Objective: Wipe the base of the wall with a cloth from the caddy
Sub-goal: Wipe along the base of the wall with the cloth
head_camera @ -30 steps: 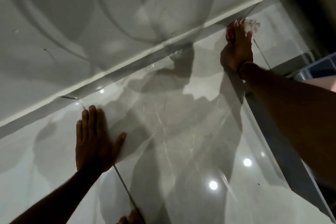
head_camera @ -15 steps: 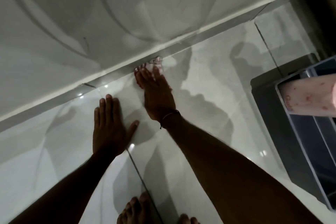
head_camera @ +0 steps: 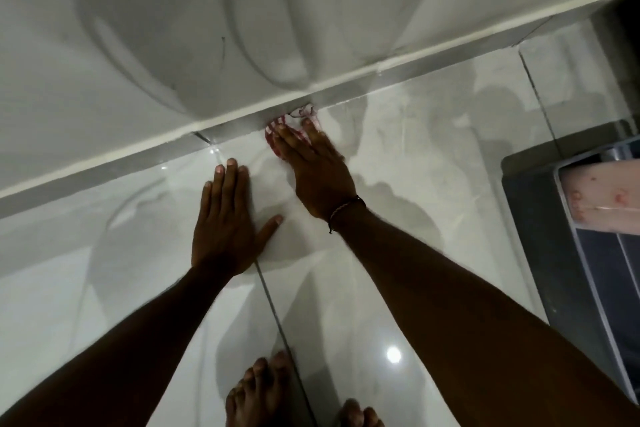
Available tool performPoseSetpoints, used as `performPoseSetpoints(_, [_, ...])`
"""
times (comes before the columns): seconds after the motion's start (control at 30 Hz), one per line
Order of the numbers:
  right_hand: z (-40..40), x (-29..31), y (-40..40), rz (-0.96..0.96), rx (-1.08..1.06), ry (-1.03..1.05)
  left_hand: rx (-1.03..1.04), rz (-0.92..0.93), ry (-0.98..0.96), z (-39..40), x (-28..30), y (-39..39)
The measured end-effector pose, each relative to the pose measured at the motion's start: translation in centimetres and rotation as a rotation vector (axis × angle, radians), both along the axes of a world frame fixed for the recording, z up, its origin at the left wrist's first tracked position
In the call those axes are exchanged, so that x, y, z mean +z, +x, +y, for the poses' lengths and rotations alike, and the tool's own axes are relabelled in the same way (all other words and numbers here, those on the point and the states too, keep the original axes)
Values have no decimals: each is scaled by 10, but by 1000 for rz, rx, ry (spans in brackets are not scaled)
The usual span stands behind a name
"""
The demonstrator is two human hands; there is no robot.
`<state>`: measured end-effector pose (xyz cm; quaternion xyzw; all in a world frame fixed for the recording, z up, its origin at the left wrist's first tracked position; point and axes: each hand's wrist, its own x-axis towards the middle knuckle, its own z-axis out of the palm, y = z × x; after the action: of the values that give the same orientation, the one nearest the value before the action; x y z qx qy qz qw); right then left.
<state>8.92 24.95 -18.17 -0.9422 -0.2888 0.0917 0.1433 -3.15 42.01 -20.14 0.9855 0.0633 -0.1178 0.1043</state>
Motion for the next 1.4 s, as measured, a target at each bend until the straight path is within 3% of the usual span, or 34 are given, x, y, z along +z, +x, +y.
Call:
performPoseSetpoints(0.07, [-27, -6, 21, -27, 8, -16, -7, -18, 18, -1, 1, 0])
performPoseSetpoints(0.33, [-177, -21, 126, -124, -406, -53, 6, -19, 57, -3, 0, 1])
performPoseSetpoints(0.43, [-224, -7, 168, -16, -689, -6, 9, -32, 54, -4, -1, 2])
performPoseSetpoints(0.53, [-247, 6, 185, 69, -775, 4, 9, -41, 46, -3, -2, 1])
performPoseSetpoints(0.67, [-219, 10, 168, 10, -700, 51, 13, -34, 35, -4, -1, 3])
performPoseSetpoints(0.83, [-100, -19, 73, -97, -441, 253, 8, 8, 52, -5, 3, 4])
performPoseSetpoints(0.9, [-34, -18, 32, -51, -377, 307, -3, 16, 65, -4, 3, 5])
performPoseSetpoints(1.03, [53, -1, -22, 79, -460, 396, -21, -8, 54, -2, 0, 3])
performPoseSetpoints(1.2, [37, -15, -18, 48, -151, 289, -22, -14, 80, -1, 0, 5])
performPoseSetpoints(1.4, [48, -8, -25, -22, -158, 181, -6, -8, 48, 0, -1, 4])
